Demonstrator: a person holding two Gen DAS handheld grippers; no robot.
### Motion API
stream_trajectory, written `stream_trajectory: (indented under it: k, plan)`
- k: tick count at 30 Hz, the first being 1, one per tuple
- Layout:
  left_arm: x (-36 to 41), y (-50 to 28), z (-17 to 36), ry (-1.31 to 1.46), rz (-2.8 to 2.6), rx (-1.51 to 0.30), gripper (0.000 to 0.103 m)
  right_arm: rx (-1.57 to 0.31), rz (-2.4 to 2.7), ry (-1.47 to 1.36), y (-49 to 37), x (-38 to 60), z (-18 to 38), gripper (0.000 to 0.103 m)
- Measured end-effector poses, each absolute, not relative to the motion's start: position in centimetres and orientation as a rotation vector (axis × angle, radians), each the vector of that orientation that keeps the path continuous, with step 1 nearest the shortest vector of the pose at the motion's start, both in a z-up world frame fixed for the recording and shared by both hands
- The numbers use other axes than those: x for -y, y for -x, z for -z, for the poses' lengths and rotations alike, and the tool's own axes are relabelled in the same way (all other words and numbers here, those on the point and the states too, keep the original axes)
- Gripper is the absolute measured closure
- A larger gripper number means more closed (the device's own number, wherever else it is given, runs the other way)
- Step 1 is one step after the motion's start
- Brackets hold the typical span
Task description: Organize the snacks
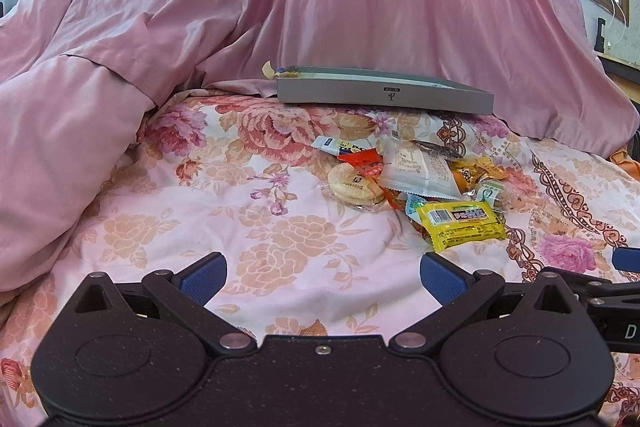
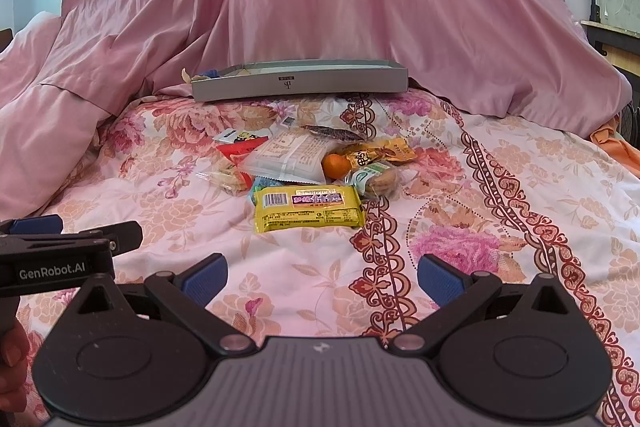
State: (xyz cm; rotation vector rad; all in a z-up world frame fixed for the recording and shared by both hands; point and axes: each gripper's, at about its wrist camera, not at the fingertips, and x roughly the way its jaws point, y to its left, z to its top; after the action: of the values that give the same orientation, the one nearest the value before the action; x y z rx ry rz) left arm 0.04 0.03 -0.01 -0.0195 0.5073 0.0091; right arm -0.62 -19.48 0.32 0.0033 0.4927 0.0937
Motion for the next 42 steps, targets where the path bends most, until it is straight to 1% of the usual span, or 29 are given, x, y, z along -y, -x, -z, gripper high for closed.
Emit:
stream_trajectory:
  k: [17,25,29,35,42]
  plan:
    - [0.5,-1.9,-0.4,-0.003,0.040,-0.559,0.001,-0.503,-0.090,0.001,0.7,19.8,0.5,0.000]
    - [0.1,-4.8,-1.0,-0.061,0.056,-0.565,0.001,-0.434,-0.111,0.029,0.2,20.1,0.1,0.000]
    - [-0.5,-6.5,-1.2,-0.083,0.072,-0.573,0.001,-0.455,-0.153,-0.001,-1.4,20.5,0.4,0.000]
    - [-1.3,-9.7,-1.2,-0.013,0.190,-0.607,0.001,-0.548,-0.294,-0.082,-3.9,20.5,1.3,0.000]
    - [-0.2,-13.3,-2.2,-0.059,0.269,-0.599,0.001,-0.568,-0.306,-0.007,-5.8,19.5,1.6,0.000]
